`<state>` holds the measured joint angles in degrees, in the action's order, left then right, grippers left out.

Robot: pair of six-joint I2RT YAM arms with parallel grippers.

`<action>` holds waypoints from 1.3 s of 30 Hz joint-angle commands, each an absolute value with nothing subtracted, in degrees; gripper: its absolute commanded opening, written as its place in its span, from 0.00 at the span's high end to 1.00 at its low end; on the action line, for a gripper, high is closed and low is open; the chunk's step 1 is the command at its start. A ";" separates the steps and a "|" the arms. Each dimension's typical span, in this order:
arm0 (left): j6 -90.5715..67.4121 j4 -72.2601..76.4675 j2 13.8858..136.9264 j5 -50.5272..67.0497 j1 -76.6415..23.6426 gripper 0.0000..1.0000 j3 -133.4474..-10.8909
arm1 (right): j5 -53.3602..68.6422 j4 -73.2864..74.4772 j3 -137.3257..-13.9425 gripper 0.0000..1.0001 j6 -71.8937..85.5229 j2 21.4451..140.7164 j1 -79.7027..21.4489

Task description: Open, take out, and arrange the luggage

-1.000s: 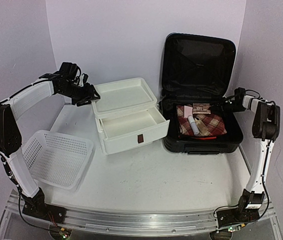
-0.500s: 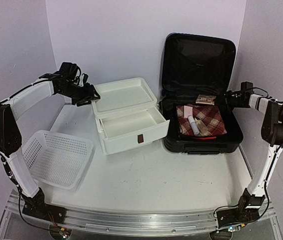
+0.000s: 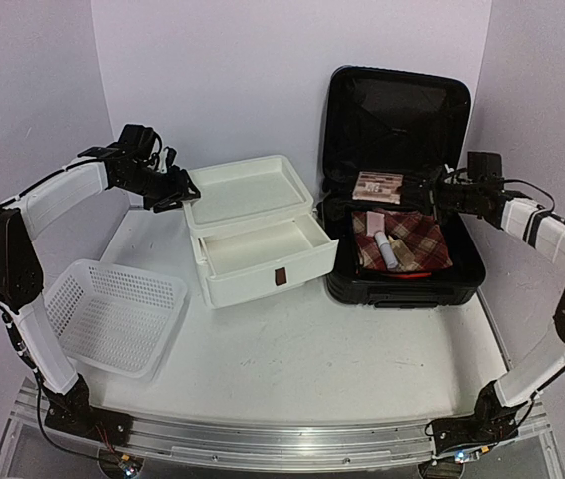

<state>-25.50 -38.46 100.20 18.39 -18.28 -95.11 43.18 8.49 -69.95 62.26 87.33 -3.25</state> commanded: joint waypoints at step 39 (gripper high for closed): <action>-24.43 -41.41 100.08 23.10 -20.13 0.44 -93.86 | 19.07 21.71 -95.61 1.00 75.93 103.17 -47.20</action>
